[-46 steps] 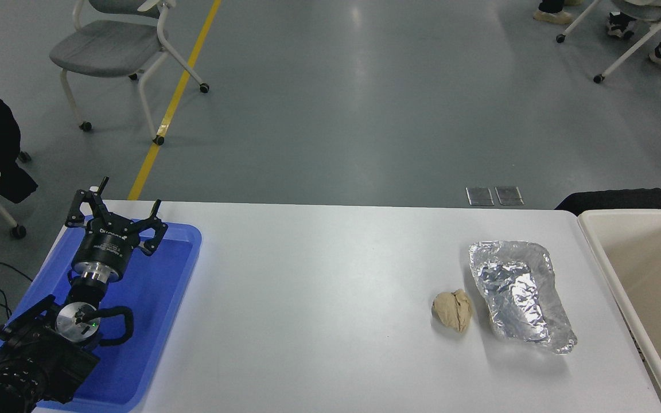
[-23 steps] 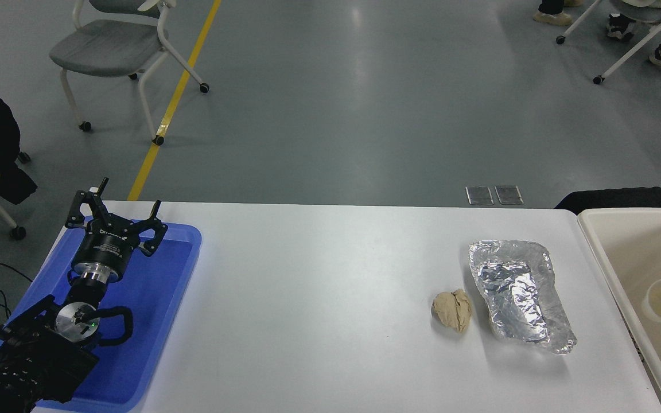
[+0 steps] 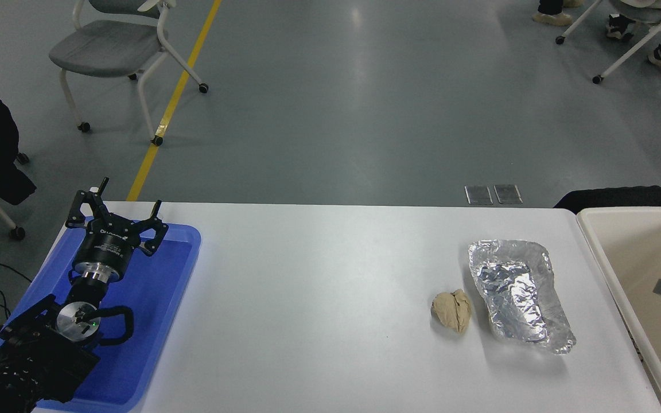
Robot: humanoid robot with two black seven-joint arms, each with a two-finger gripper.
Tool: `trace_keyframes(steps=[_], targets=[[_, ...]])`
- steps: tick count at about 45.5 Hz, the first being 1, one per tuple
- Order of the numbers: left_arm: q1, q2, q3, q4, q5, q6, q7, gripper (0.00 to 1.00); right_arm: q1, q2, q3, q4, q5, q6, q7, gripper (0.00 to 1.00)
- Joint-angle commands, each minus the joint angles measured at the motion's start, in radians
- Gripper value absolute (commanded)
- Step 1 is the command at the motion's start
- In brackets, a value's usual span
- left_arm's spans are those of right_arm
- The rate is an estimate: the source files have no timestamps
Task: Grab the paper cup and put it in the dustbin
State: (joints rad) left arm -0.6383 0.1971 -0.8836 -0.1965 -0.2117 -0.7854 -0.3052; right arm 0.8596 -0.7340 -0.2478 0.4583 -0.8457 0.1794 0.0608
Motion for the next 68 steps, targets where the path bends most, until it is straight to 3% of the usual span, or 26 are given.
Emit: trace_keyframes(steps=[1, 8, 15, 23, 29, 48, 60, 68], targets=[[-0.001, -0.001, 0.000, -0.001, 0.000, 0.000, 0.000, 1.00, 0.361, -0.110, -0.339, 0.299, -0.004, 0.046, -0.003, 1.00], [0.000, -0.001, 0.000, 0.002, 0.000, 0.000, 0.001, 1.00, 0.677, -0.102, -0.590, 0.577, -0.001, 0.126, -0.003, 1.00], [0.000, -0.001, 0.000, -0.001, 0.000, 0.000, 0.000, 1.00, 0.892, -0.051, -0.663, 0.784, 0.030, 0.345, -0.007, 1.00], [0.000, 0.002, 0.000, 0.002, 0.000, 0.000, 0.000, 1.00, 1.113, 0.034, -0.814, 0.927, 0.249, 0.564, -0.009, 1.00], [0.002, 0.002, 0.000, 0.002, 0.000, 0.000, 0.000, 1.00, 1.239, 0.137, -0.896, 1.002, 0.387, 0.577, -0.009, 1.00], [0.002, 0.002, 0.000, 0.002, 0.000, 0.000, 0.000, 1.00, 1.509, 0.384, -0.996, 1.083, 0.622, 0.606, -0.009, 1.00], [0.003, 0.002, 0.000, 0.002, 0.000, 0.000, 0.000, 1.00, 1.599, 0.495, -0.993, 1.085, 0.769, 0.606, -0.007, 1.00], [0.003, 0.002, 0.000, 0.002, 0.000, 0.000, 0.000, 1.00, 1.613, 0.505, -0.996, 1.085, 0.766, 0.606, -0.007, 1.00]])
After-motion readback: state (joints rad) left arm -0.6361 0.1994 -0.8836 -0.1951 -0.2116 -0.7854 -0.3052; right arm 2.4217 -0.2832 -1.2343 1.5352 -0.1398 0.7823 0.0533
